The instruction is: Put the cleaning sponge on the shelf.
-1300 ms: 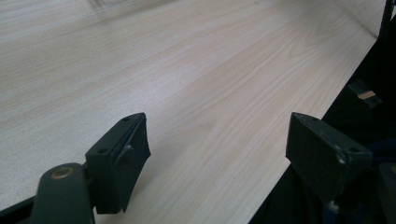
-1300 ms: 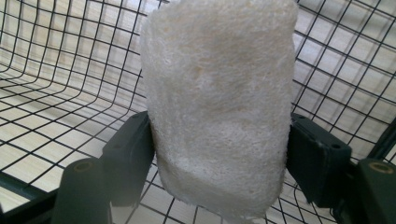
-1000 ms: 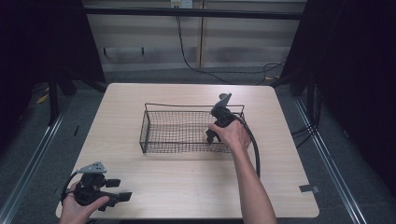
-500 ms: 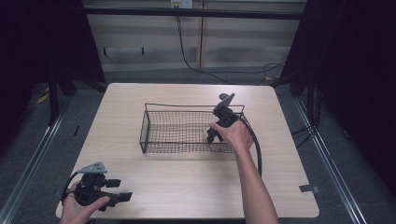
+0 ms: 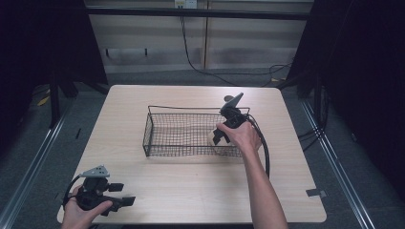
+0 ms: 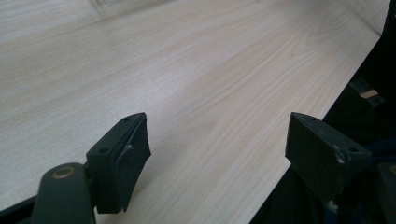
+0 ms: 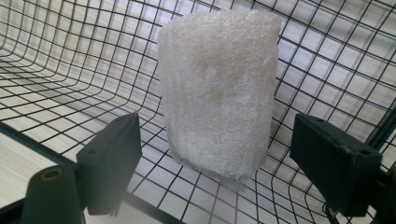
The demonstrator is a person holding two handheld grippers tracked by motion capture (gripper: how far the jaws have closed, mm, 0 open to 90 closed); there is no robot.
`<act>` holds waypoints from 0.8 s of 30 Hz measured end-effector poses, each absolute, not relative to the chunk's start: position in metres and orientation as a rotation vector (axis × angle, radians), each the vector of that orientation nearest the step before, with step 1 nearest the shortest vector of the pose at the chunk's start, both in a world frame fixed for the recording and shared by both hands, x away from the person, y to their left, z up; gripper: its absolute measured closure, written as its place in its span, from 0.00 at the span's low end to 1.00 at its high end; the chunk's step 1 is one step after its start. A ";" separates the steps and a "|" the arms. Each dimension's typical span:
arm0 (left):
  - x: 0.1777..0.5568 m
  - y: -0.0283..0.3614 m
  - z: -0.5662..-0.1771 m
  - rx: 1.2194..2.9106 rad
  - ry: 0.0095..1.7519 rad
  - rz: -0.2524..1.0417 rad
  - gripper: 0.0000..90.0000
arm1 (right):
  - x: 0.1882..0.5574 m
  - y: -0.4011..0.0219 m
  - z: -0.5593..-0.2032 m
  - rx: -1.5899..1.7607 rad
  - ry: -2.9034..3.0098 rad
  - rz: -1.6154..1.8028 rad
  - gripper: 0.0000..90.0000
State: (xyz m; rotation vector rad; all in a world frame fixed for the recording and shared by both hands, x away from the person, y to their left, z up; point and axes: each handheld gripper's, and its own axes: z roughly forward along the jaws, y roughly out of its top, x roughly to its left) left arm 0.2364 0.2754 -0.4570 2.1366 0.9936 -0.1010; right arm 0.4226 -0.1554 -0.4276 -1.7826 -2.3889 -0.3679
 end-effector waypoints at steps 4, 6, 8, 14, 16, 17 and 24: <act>0.236 0.274 -0.457 2.135 0.992 -0.103 0.24 | 0.420 -0.156 -0.423 -1.782 -2.395 -0.378 0.20; 0.236 0.274 -0.457 2.135 0.993 -0.097 0.24 | 0.420 -0.157 -0.420 -1.781 -2.400 -0.385 0.20; 0.236 0.274 -0.457 2.135 0.995 -0.100 0.24 | 0.419 -0.157 -0.419 -1.781 -2.405 -0.392 0.20; 0.236 0.273 -0.457 2.141 0.996 -0.096 0.26 | 0.416 -0.159 -0.414 -1.784 -2.396 -0.418 0.20; 0.236 0.273 -0.457 2.139 0.997 -0.098 0.25 | 0.415 -0.159 -0.413 -1.787 -2.393 -0.420 0.21; 0.236 0.273 -0.457 2.140 0.997 -0.097 0.25 | 0.415 -0.160 -0.412 -1.785 -2.395 -0.425 0.21; 0.236 0.274 -0.457 2.141 0.992 -0.100 0.25 | 0.410 -0.163 -0.405 -1.781 -2.401 -0.460 0.22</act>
